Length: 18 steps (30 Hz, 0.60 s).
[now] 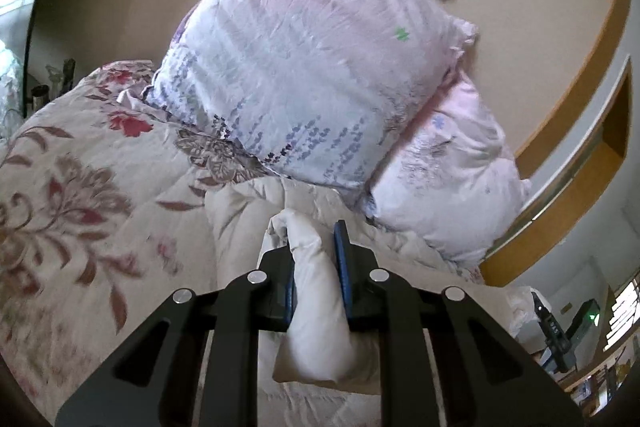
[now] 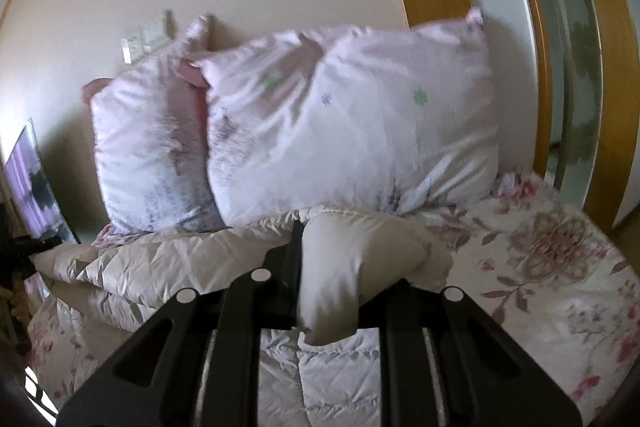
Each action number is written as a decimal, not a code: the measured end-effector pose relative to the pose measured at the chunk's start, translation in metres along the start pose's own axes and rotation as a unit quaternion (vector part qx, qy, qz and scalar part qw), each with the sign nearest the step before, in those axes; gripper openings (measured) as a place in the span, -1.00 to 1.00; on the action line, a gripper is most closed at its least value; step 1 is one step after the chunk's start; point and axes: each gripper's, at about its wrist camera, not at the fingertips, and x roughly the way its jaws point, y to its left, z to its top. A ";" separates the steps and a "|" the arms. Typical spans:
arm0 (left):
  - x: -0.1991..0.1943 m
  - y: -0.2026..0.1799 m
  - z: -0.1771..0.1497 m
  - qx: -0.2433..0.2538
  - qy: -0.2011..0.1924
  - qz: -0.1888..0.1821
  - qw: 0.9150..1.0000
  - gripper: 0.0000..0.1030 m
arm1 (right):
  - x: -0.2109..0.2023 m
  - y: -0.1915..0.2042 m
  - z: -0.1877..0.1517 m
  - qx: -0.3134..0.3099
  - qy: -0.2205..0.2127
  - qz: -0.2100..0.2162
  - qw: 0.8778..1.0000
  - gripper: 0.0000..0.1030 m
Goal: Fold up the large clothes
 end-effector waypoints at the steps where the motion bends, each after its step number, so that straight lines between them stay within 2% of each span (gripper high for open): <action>1: 0.010 0.002 0.002 -0.004 0.005 0.005 1.000 -0.69 | 0.016 -0.004 -0.001 0.012 0.016 -0.004 1.000 -0.69; 6: 0.051 0.023 0.001 -0.052 0.038 0.016 0.998 -0.69 | 0.080 -0.021 -0.011 0.069 0.089 -0.018 0.993 -0.64; 9: 0.063 0.036 0.001 -0.086 0.046 0.005 0.995 -0.68 | 0.101 -0.028 -0.012 0.105 0.104 -0.010 0.989 -0.57; 11: 0.068 0.041 0.002 -0.106 0.047 -0.005 0.993 -0.60 | 0.112 -0.032 -0.009 0.129 0.108 -0.001 0.986 -0.31; 12: 0.070 0.044 0.003 -0.117 0.048 -0.013 0.992 -0.48 | 0.117 -0.033 -0.006 0.143 0.108 0.003 0.984 -0.19; 14: 0.073 0.048 0.006 -0.142 0.045 -0.034 0.988 -0.27 | 0.123 -0.034 -0.003 0.159 0.106 0.011 0.981 0.23; 16: 0.076 0.048 0.009 -0.158 0.039 -0.049 0.986 0.08 | 0.131 -0.035 0.003 0.175 0.107 0.022 0.978 0.34; 18: 0.076 0.048 0.013 -0.173 0.028 -0.061 0.983 0.29 | 0.137 -0.036 0.008 0.190 0.103 0.033 0.976 0.42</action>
